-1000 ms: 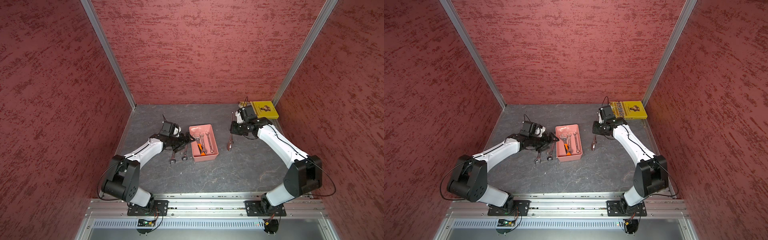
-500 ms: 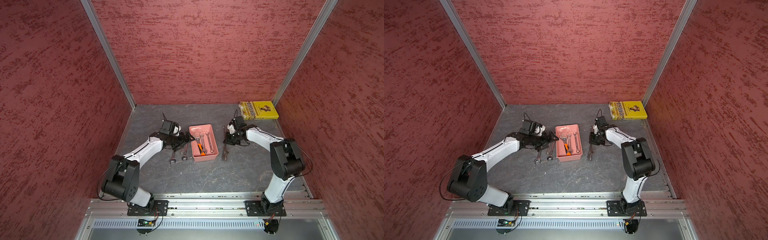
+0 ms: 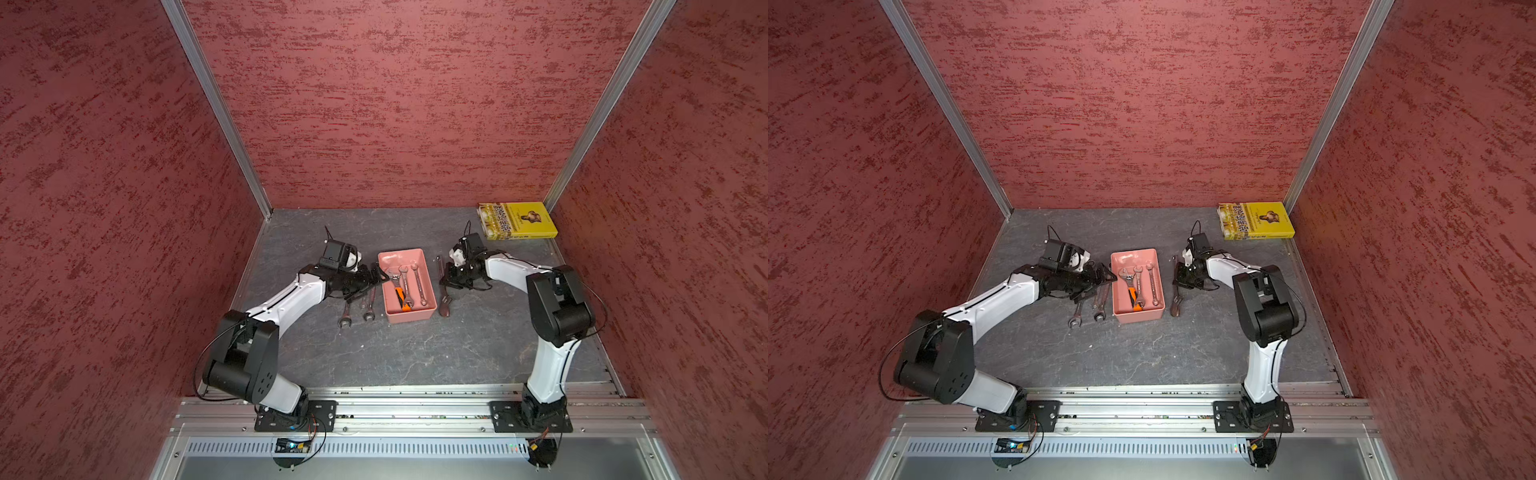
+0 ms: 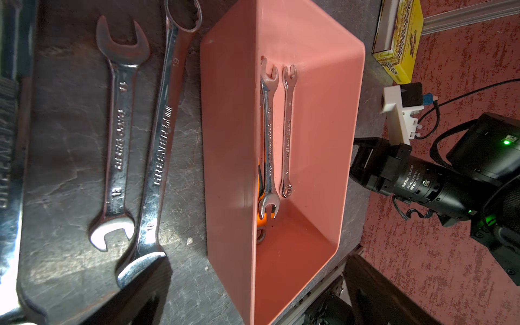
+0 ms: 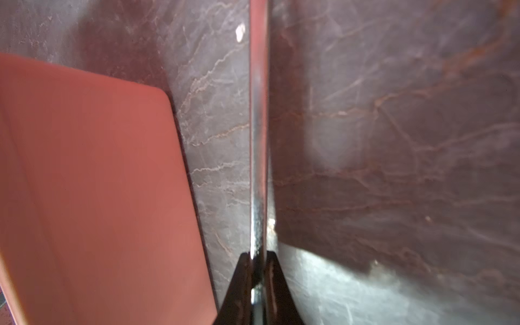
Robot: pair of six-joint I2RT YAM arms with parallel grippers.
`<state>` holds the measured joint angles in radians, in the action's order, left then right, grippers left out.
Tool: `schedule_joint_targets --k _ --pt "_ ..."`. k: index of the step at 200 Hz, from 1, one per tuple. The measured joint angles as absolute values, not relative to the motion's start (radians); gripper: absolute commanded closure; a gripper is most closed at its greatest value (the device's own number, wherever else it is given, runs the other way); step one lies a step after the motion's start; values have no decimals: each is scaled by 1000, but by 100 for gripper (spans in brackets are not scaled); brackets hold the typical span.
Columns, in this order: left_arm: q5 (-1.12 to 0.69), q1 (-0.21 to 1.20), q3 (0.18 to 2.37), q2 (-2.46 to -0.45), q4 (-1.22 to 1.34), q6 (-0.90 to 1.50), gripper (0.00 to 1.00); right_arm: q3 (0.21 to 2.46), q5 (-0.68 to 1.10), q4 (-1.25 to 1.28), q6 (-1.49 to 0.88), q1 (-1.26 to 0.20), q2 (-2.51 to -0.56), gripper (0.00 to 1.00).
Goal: Take out the wrench from the storage box
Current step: Place the wrench at the center of the board, then pick up the wrench from the storage box.
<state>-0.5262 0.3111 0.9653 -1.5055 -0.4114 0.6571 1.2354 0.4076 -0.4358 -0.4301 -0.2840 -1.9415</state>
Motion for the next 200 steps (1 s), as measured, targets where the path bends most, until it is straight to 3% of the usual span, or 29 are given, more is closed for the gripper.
schedule_joint_targets --k 24,70,94,163,200 --pt "-527 305 965 -1505 -411 656 0 1237 398 -434 -429 -283 -1948 79" --pt "-545 297 965 -1521 -410 653 0 1237 377 -432 -426 -278 -1962 71" --pt "-551 294 965 -1541 -412 645 0 1243 360 -438 -418 -278 -1957 61" --pt "-561 269 971 -1546 -411 623 0 1287 236 -596 -384 -297 -1787 54" --pt "-560 247 971 -1546 -412 616 0 1407 171 -645 -407 -446 -1663 50"
